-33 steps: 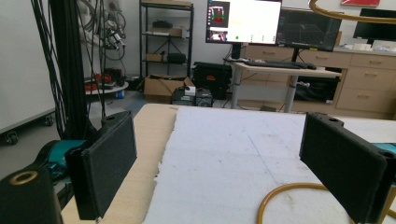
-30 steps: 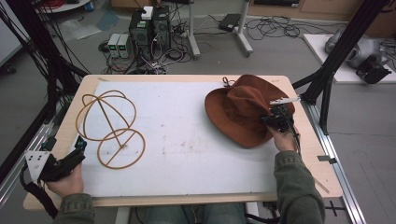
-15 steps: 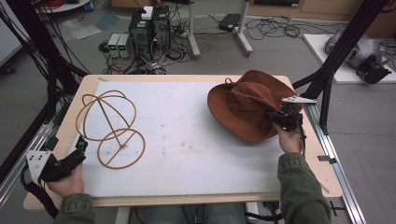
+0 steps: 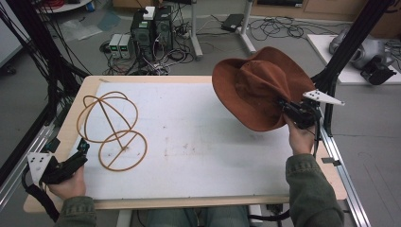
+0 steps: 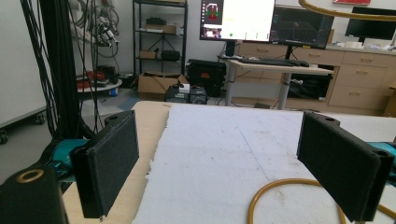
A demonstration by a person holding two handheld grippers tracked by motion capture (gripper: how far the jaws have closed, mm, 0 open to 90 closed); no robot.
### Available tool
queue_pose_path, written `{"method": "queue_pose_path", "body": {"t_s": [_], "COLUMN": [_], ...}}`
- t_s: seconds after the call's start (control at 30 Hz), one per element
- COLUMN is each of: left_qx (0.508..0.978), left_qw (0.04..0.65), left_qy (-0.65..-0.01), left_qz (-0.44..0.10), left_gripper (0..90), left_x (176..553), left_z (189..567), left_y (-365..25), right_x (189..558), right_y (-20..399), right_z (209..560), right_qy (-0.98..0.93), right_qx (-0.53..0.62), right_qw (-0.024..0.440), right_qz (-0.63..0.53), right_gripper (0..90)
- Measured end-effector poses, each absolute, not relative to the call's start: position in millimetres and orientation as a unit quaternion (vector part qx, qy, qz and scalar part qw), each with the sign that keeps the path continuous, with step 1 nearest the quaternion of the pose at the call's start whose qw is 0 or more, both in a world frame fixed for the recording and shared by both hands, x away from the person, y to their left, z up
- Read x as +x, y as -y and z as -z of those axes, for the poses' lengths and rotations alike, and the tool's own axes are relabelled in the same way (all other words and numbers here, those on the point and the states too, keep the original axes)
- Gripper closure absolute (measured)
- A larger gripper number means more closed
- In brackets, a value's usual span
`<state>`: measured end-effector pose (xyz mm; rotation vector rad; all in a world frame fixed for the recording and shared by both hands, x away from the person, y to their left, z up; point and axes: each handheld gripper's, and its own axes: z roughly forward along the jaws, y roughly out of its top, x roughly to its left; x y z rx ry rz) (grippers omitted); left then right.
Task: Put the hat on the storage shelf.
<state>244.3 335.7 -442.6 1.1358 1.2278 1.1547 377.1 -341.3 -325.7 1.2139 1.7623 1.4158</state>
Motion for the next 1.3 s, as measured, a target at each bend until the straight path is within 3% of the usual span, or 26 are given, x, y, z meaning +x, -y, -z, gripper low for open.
{"method": "queue_pose_path", "body": {"t_s": [0.7, 0.87, 1.3], "left_qx": [0.467, 0.465, 0.455], "left_qw": [0.533, 0.535, 0.538], "left_qy": [-0.521, -0.520, -0.525], "left_qz": [-0.476, -0.476, -0.477], "left_gripper": [13.0, 13.0, 13.0], "left_x": [243.9, 243.1, 241.2], "left_z": [443.0, 441.9, 442.1], "left_y": [-339.3, -339.3, -343.6], "right_x": [360.6, 357.2, 358.5], "right_y": [260.1, 235.8, 145.8], "right_z": [228.6, 205.1, 188.0], "right_qy": [-0.678, -0.670, -0.699], "right_qx": [0.352, 0.333, 0.281], "right_qw": [0.277, 0.257, 0.205], "right_qz": [-0.582, -0.612, -0.626], "right_gripper": [89.9, 89.9, 89.9]}}
